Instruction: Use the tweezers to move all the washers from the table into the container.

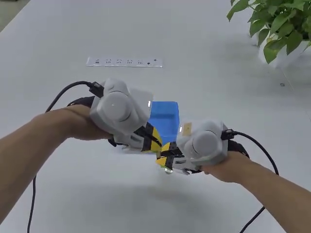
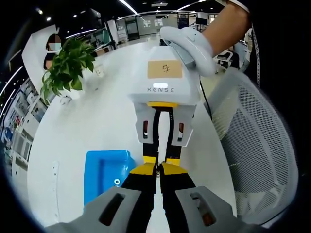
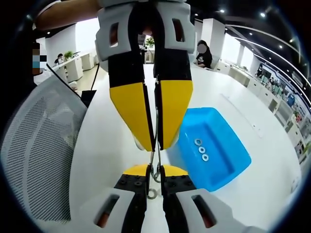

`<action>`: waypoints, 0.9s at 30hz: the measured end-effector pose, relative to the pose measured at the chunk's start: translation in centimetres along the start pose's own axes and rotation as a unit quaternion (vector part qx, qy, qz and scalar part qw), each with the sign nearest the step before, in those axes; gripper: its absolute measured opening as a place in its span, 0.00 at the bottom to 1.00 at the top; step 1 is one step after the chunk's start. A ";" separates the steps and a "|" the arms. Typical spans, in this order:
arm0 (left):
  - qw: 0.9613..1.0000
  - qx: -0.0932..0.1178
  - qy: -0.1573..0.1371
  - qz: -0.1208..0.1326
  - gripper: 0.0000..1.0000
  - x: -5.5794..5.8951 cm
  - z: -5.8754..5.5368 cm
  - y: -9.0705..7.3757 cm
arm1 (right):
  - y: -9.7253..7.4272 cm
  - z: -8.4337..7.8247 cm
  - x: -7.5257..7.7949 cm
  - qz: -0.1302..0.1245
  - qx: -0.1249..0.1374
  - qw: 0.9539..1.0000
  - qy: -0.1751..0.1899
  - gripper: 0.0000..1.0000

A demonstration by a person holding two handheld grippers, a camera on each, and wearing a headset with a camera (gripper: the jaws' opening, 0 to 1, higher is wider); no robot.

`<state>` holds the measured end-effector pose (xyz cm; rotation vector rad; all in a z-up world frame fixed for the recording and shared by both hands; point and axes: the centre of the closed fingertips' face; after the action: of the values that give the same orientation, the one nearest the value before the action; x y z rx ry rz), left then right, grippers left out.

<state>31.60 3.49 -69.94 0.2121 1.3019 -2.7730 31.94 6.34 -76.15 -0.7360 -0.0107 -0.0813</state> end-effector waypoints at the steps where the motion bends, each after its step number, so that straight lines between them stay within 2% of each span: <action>1: 1.000 0.000 0.001 0.001 0.06 0.0 0.1 -0.1 | -0.1 0.1 0.0 0.000 0.000 1.000 -0.001 0.10; 27: 1.000 0.004 0.019 0.023 0.06 -1.8 2.0 -2.9 | -2.1 3.1 1.9 -0.015 0.004 0.999 -0.029 0.10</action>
<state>32.85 3.78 -66.18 0.2927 1.2791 -2.7488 33.71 6.73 -72.35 -0.7295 -0.0780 -0.0881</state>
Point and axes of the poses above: the centre of the closed fingertips' face, and the gripper's own axes: y roughly forward along the fingers, x roughly to its right, z roughly out of its top, and after that the axes turned 3 degrees about z, right-handed
